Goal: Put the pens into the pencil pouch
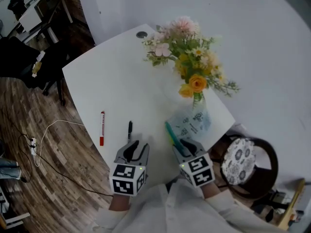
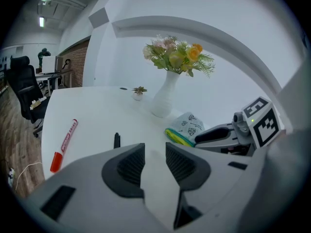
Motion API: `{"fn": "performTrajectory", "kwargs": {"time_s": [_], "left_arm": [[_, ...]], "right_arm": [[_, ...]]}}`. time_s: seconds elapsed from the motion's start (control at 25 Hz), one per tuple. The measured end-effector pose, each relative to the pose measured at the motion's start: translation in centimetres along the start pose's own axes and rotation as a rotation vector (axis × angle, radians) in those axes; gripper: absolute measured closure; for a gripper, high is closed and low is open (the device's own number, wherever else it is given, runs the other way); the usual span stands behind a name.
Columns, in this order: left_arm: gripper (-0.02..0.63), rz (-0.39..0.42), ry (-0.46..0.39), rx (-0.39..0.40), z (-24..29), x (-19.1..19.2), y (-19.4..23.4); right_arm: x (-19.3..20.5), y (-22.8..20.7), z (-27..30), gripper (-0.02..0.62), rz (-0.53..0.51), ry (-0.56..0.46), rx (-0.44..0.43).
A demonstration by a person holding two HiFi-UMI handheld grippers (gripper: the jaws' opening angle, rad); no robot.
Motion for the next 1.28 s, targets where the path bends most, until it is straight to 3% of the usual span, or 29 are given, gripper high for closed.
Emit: {"fn": "performTrajectory", "kwargs": {"time_s": [0.32,0.4,0.6,1.08,1.28], "left_arm": [[0.491,-0.015,0.018,-0.026,-0.4,0.6,-1.2],[0.491,-0.018,0.018,-0.034,-0.5,0.7,-1.5],[0.491,-0.031,0.009,-0.049,-0.9,0.7,-2.2],[0.491,-0.022,-0.048,-0.093,-2.4,-0.4,-2.7],[0.491,-0.014,-0.082,-0.113,-3.3,-1.2,-2.4]], "right_arm": [[0.3,-0.3,1.4,0.477,-0.044,0.035,-0.033],[0.2,-0.5,1.2,0.526,-0.039,0.027,-0.045],[0.0,-1.4,0.0,0.558,-0.003,-0.035,-0.1],[-4.2,-0.6,-2.8,0.561,0.156,-0.202,-0.279],[-5.2,0.2,-3.1,0.561,0.164,-0.24,-0.318]]}}
Point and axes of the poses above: the fingertips, and each gripper's own axes: z forward along the fingers, y to its left, x out of its underside, the point moved 8 cm from there along -z, backward along the fingers, and after that the axes turned 1 degree about -z, right-handed, at the moved point
